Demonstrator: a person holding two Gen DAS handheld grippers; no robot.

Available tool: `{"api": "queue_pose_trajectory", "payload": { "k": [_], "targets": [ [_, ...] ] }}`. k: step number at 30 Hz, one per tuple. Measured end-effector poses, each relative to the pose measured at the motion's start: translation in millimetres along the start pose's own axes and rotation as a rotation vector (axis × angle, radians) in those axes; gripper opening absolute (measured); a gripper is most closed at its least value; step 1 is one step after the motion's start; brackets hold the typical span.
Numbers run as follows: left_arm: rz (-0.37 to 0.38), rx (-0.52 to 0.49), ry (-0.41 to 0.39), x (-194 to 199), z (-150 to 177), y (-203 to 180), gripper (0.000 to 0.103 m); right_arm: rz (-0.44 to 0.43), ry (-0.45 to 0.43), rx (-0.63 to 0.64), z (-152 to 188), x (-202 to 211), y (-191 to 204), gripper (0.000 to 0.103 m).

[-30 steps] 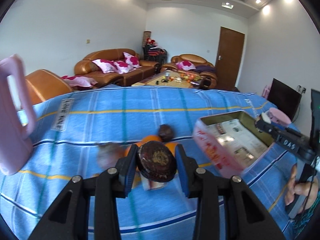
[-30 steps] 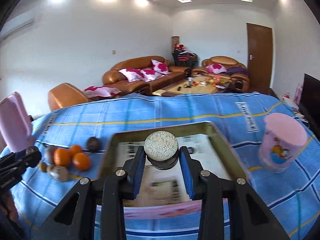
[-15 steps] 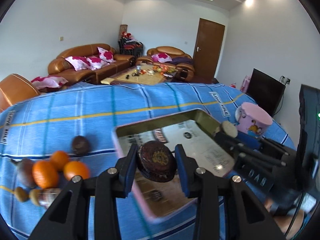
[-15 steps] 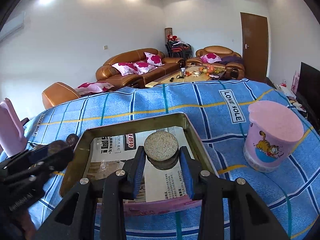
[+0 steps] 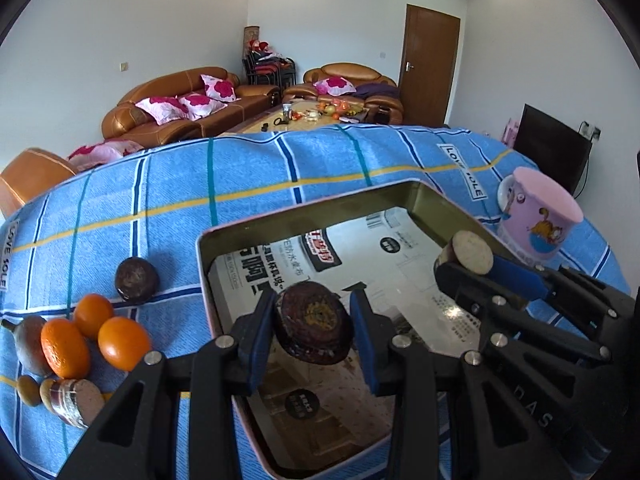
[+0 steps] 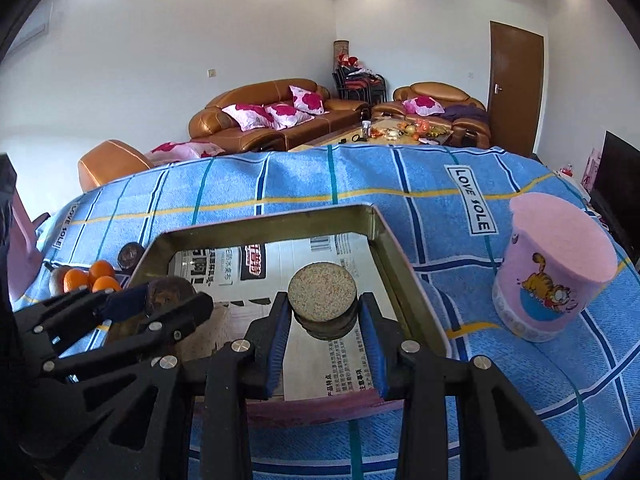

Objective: Organize fruits
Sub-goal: 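Carry both items to the pink tin while the right gripper lowers the biscuit inside and opens, then lower the chocolate cake into the pink tin and open the left gripper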

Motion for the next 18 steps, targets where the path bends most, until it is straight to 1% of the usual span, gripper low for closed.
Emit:
{"api": "queue_pose_trajectory", "payload": {
  "k": [5,12,15,18],
  "targets": [
    [-0.032,-0.055,0.011,-4,0,-1,0.039,-0.009,0.006,-0.015,2,-1,0,0.037],
    [-0.117,-0.118,0.031,-9,-1,14,0.041,-0.043,0.009,-0.04,2,0,3,0.038],
    [-0.144,-0.119,0.034,-10,-1,21,0.041,-0.054,0.004,-0.052,2,1,3,0.039],
    [-0.155,-0.113,0.032,-9,-1,26,0.041,-0.066,-0.023,-0.07,-2,6,2,0.039]
  ]
}}
Point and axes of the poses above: each gripper's, at about its wrist camera, not at the fingertips, and x roughly against the way its jaws point, y to its left, z to its underside, the point moved 6 cm from there along -x, roughly the way its jaws point, and after that the axes turned 14 degrees about -y, right-handed, at the moved point
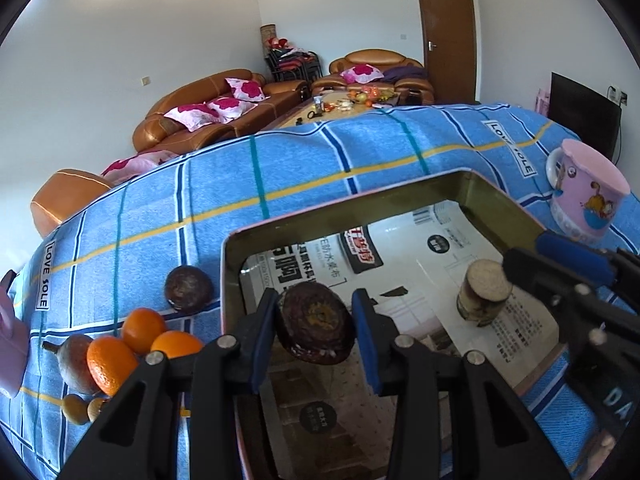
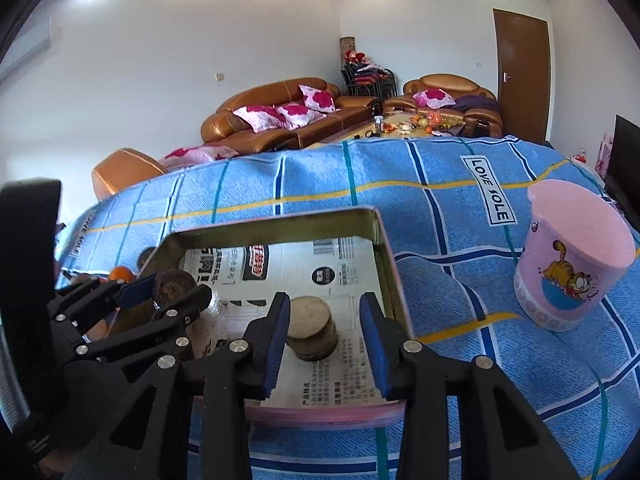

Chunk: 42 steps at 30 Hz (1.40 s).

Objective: Organize fruits
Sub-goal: 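Lower the chocolate cake into the pink tin and open the left gripper, then grasp the small wrapped cylindrical snack with the right gripper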

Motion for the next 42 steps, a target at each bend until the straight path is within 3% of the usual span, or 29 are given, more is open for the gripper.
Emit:
{"api": "queue_pose_trajectory", "payload": {
  "k": [1,5,8,17,18,20,24,29,37,42],
  "targets": [
    [-0.002,-0.003,-0.003,1,0,0,0.043,-0.001,-0.007,-0.002,-1,0,0,0.039],
    [-0.011,-0.004,-0.069,13,-5,-1,0.08,0.018,-0.048,-0.007,-7,4,-3,0.039],
    [-0.045,-0.007,-0.136,24,-12,0,0.095,0.041,-0.088,-0.012,-13,6,-8,0.039],
    [-0.083,0.06,-0.205,42,-14,20,0.101,0.065,-0.214,0.005,-25,22,-9,0.041],
    [-0.097,0.064,-0.21,44,-13,24,0.101,0.064,-0.241,0.003,-27,26,-9,0.046],
    [-0.111,0.068,-0.216,47,-11,28,0.101,0.065,-0.304,0.002,-31,35,-8,0.079],
    [-0.138,0.091,-0.221,57,-5,41,0.103,0.097,-0.418,0.073,-38,53,4,0.085],
    [-0.165,0.135,-0.214,67,5,62,0.103,0.131,-0.376,0.15,-36,47,15,0.088],
    [-0.198,0.137,-0.204,80,17,83,0.103,0.199,-0.359,0.112,-33,47,1,0.088],
    [-0.209,0.14,-0.191,84,24,99,0.103,0.184,-0.31,0.099,-27,46,12,0.088]
  ]
}}
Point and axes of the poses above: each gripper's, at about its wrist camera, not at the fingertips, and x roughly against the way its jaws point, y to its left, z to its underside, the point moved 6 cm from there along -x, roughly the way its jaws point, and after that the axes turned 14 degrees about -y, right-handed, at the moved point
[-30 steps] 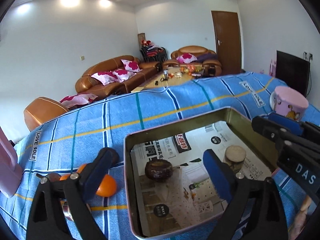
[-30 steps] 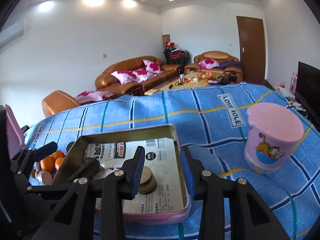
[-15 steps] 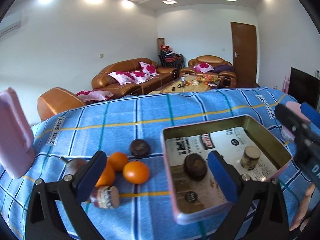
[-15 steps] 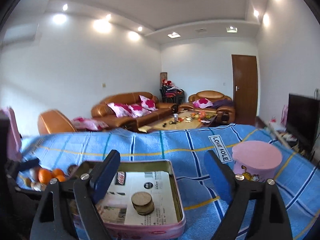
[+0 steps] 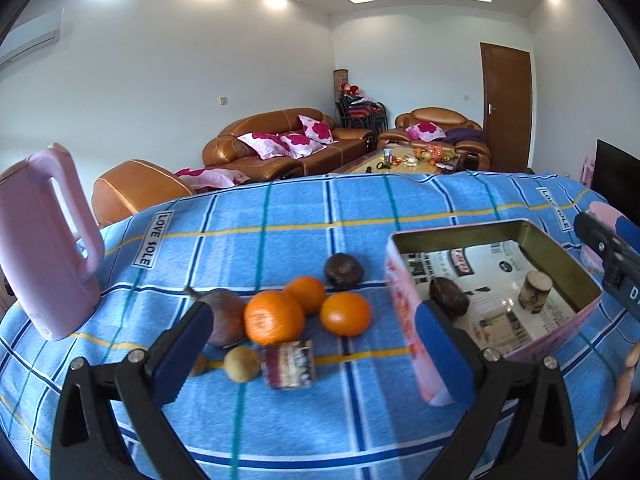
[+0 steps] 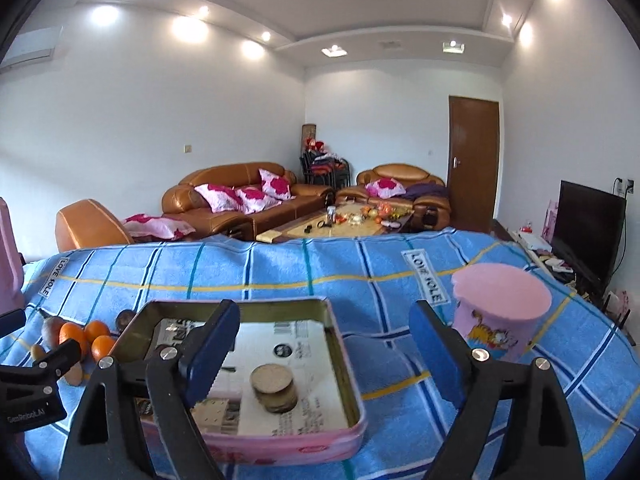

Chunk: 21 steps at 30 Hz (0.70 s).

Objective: Organize fruits
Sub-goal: 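Grasp the small wrapped cylindrical snack with the right gripper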

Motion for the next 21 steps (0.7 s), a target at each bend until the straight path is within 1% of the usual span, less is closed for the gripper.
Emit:
{"api": "queue_pose_trajectory", "payload": {
  "k": [4,8,17,21],
  "targets": [
    [-0.018,-0.008,-0.005,1,1,16,0.103,-0.042,0.03,-0.012,5,6,19,0.088],
    [-0.035,-0.024,-0.001,1,3,30,0.103,-0.095,0.061,-0.009,8,12,46,0.088],
    [-0.07,0.004,0.028,-4,10,75,0.103,-0.203,0.089,-0.006,8,22,105,0.088],
    [-0.086,0.012,0.037,-6,13,95,0.103,-0.256,0.129,0.004,15,22,133,0.088]
  ]
}}
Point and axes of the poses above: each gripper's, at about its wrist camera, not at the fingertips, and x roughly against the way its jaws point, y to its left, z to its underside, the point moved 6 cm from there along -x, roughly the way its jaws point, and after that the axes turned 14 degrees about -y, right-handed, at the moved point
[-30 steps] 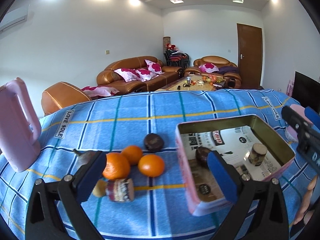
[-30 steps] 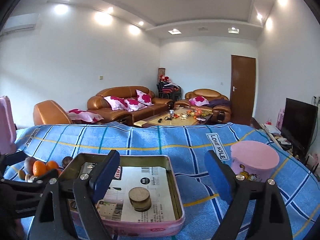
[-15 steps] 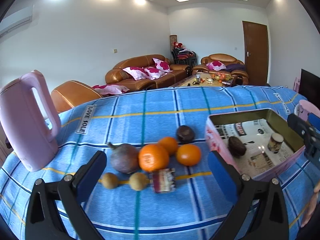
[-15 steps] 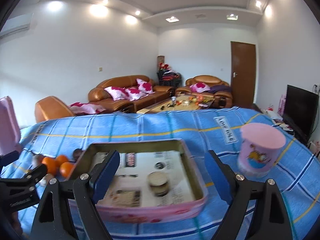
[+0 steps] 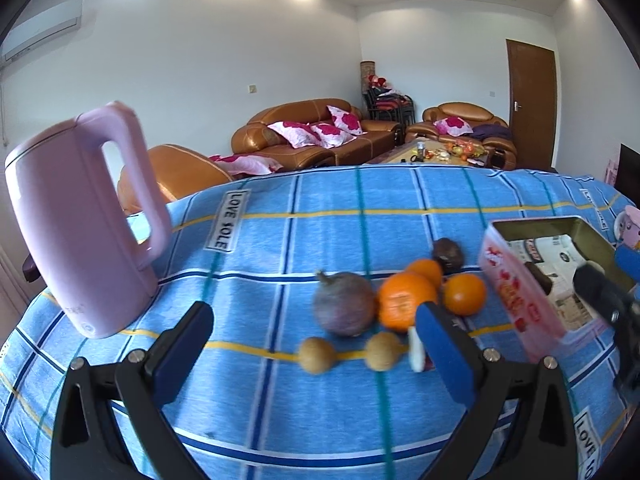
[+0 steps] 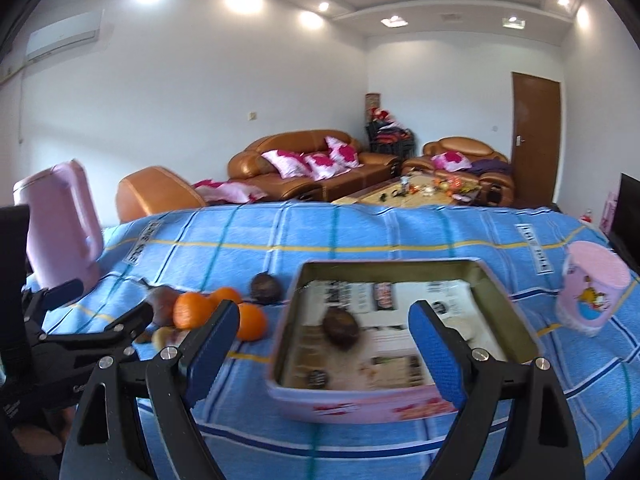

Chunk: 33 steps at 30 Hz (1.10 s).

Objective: Organize fruits
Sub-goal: 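Grasp the small wrapped cylindrical snack with the right gripper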

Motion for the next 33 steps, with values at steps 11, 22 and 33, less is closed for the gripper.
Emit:
{"api": "queue_pose_trajectory", "payload": {
  "k": [11,22,33],
  "targets": [
    [-0.07,0.062,0.066,-22,10,63,0.103,-0.119,0.115,0.077,22,-15,63,0.087],
    [-0.082,0.137,0.113,-32,19,87,0.102,-0.165,0.321,0.055,48,-62,96,0.048],
    [-0.002,0.14,0.12,-34,17,79,0.102,-0.172,0.412,0.005,61,-85,101,0.034]
  ]
}}
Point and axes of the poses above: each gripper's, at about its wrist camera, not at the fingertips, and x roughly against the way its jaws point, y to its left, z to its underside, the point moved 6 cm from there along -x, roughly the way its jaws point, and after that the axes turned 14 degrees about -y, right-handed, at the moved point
